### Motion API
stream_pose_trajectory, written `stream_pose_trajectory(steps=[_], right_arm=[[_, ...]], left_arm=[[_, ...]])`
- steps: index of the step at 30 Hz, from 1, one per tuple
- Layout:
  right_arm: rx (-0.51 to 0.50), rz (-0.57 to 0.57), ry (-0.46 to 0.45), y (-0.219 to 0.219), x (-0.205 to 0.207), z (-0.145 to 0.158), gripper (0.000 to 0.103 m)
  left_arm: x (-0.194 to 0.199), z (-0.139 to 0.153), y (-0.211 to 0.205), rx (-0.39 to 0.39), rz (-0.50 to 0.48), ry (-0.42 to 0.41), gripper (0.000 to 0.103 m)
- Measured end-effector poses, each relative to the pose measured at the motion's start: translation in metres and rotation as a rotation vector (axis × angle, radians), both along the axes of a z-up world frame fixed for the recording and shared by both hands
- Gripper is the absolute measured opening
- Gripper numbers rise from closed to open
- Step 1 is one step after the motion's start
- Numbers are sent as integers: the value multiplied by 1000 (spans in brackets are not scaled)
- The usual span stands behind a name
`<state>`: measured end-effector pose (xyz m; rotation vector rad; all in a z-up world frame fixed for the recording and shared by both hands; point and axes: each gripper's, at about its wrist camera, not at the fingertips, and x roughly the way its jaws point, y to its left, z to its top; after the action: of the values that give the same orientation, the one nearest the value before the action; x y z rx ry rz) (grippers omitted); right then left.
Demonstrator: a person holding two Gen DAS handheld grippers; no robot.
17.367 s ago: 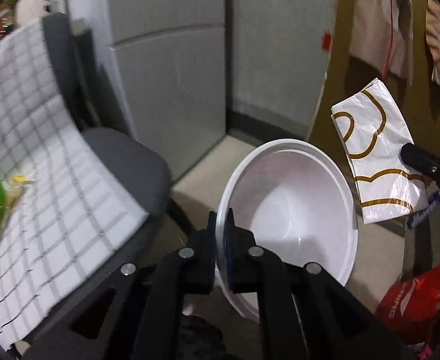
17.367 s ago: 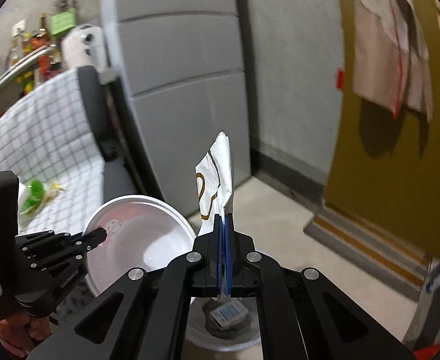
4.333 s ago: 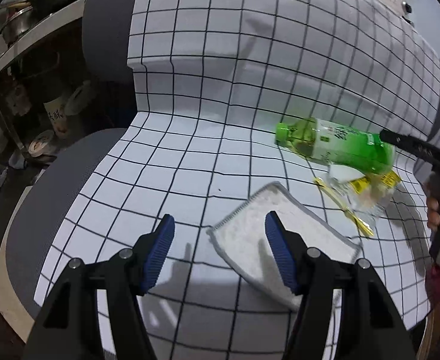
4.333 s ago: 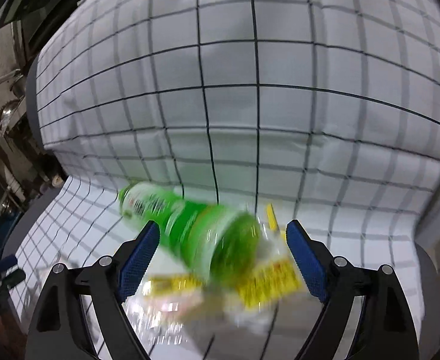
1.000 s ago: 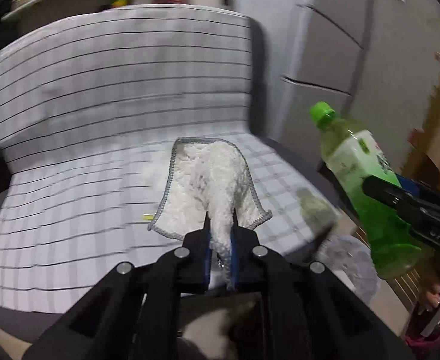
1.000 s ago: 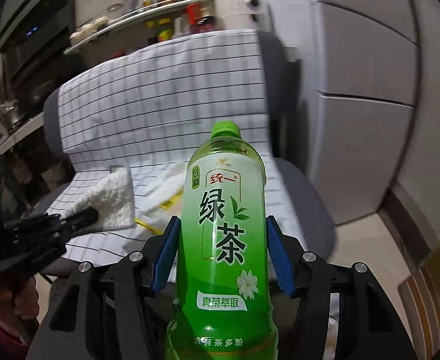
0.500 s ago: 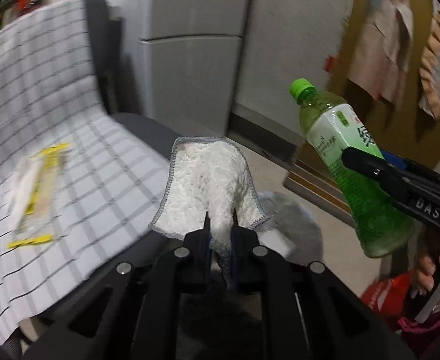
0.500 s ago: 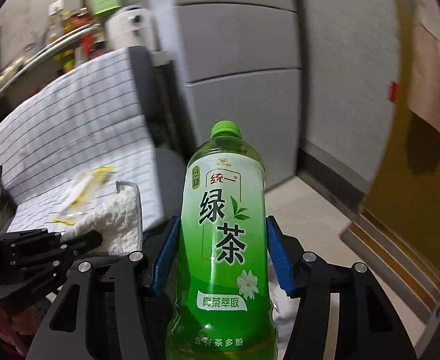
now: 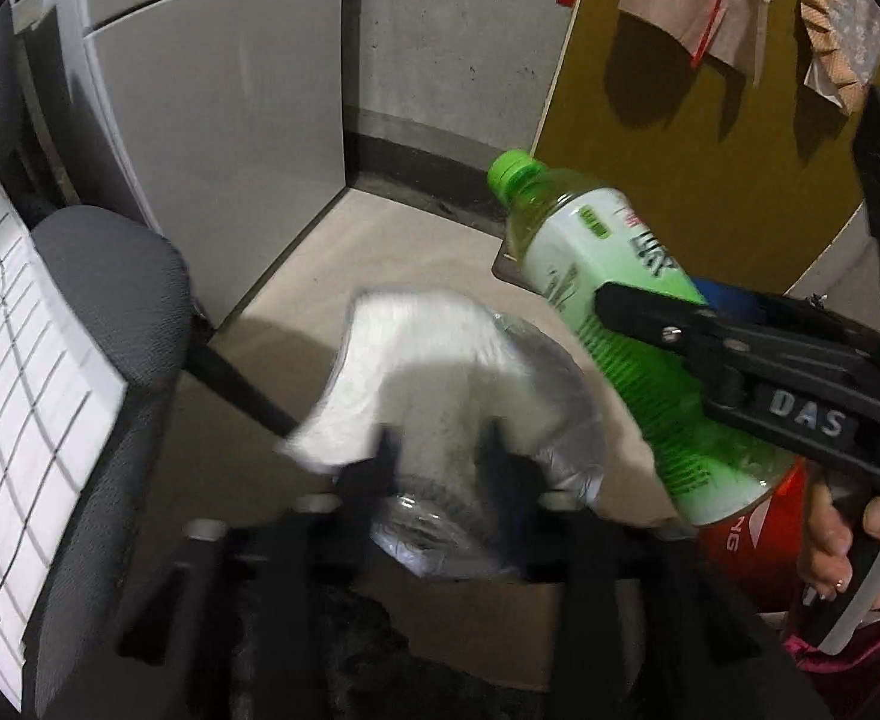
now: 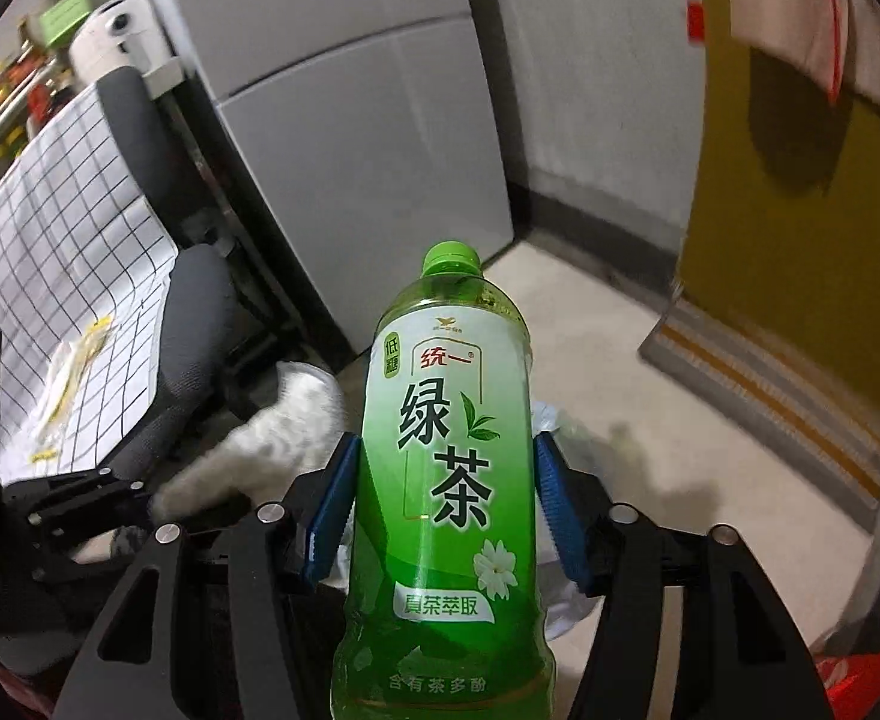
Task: Collect trash
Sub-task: 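Carry cloth and bottle to the bin and open both grippers over it, then move both tools back to the tissue and snack bags on the chair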
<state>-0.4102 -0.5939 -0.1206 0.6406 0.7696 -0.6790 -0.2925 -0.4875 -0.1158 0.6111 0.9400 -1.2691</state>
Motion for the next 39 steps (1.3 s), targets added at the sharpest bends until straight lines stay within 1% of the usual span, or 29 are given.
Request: stream_pose_trajectory(steps=[1, 2, 6, 9, 13, 16, 20, 25, 28, 31, 33, 35, 36, 38, 39], right_arm=[[13, -20, -1, -5, -1, -4, 72], [16, -34, -8, -8, -2, -6, 73], [-19, -47, -12, -8, -2, 3, 74], [-41, -34, -17, -4, 0, 13, 74], [-69, 11, -32, 8, 11, 29, 74], [-92, 66, -46, 25, 26, 42, 74], [-118, 183, -59, 57, 61, 57, 74], [-130, 347, -59, 104, 113, 66, 74], [-148, 462, -58, 137, 152, 70, 74], [-159, 559, -70, 165, 189, 73, 74], [-169, 607, -76, 180, 213, 73, 74], [-169, 653, -89, 191, 239, 72, 74], [-169, 653, -89, 191, 239, 72, 74], [-175, 677, -90, 198, 262, 67, 71], [-180, 689, -88, 200, 275, 63, 63]], left_arm=[[1, 0, -1, -5, 0, 0, 60], [3, 0, 0, -11, 2, 1, 60], [14, 9, 12, -27, 38, -13, 60], [29, 25, 31, -67, 102, -29, 60], [46, 45, 65, -106, 194, -74, 60], [58, 52, 89, -125, 261, -92, 61], [77, 56, 136, -133, 375, -110, 61], [110, 56, 200, -128, 536, -136, 61], [136, 56, 246, -112, 670, -177, 61], [162, 57, 284, -105, 783, -193, 61], [176, 60, 303, -109, 847, -194, 61], [188, 63, 316, -115, 890, -199, 61], [195, 65, 321, -116, 908, -205, 61], [206, 69, 331, -121, 938, -208, 61], [213, 71, 334, -122, 950, -208, 61]])
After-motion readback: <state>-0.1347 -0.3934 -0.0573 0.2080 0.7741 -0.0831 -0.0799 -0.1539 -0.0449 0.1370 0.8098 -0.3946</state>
